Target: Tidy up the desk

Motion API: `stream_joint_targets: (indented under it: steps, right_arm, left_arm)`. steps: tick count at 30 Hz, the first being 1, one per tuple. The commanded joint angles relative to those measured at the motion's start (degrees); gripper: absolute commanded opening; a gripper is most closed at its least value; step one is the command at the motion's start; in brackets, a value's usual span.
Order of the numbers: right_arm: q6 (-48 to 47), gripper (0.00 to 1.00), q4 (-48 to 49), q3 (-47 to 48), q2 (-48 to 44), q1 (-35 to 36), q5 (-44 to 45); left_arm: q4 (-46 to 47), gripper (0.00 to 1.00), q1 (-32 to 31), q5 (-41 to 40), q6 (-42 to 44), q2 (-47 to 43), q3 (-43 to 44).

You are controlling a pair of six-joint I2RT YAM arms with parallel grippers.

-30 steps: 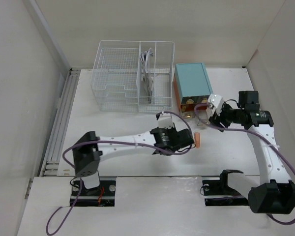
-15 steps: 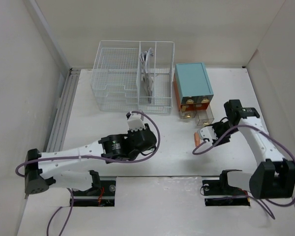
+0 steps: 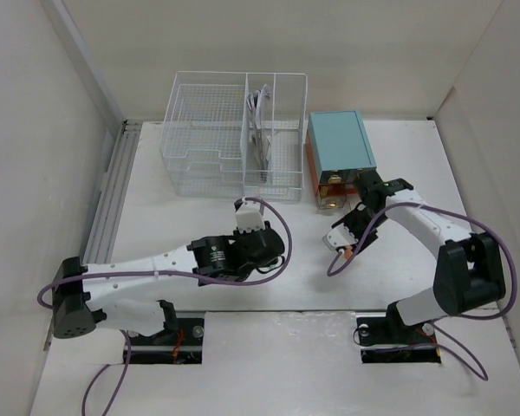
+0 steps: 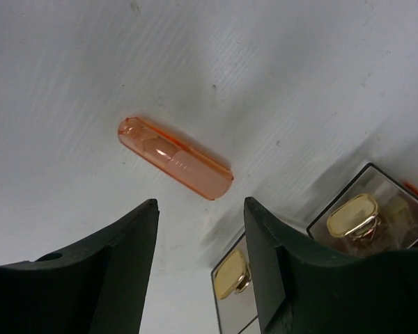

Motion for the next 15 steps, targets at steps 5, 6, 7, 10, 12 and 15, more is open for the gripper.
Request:
stream_joint_targets:
  steps: [5,6,7,10,12,15]
  right_arm:
    - [-39.2,0.57,7.9,0.2,3.2,3.9,4.4]
    - [-39.9,0.57,7.9,-0.3,3.9,3.9,5.0]
    - [-40.7,0.57,8.4,-0.3,3.9,3.9,6.1]
    - [-42.5,0.57,9.8,-1.6,4.4,3.9,7.6]
    - [-43.1,0.57,10.3,-3.1,4.4,3.9,8.9]
    - [-44.9,0.57,10.8,-5.5,4.4,3.9,10.0]
  left_arm:
    - [1.0,0.0,0.2,-0.3,1.6,-1.9,1.2]
    - [1.0,0.0,0.2,-0.3,1.6,-2.7,1.2]
    - [1.0,0.0,0.2,-0.3,1.6,-2.7,1.2]
    - [1.0,0.0,0.2,-0.3,1.6,-4.3,0.7]
    - [1.0,0.0,0.2,-0.3,1.0,-4.8,0.2]
    - [0.4,0.0,0.2,-0.3,0.4,-6.0,-0.4]
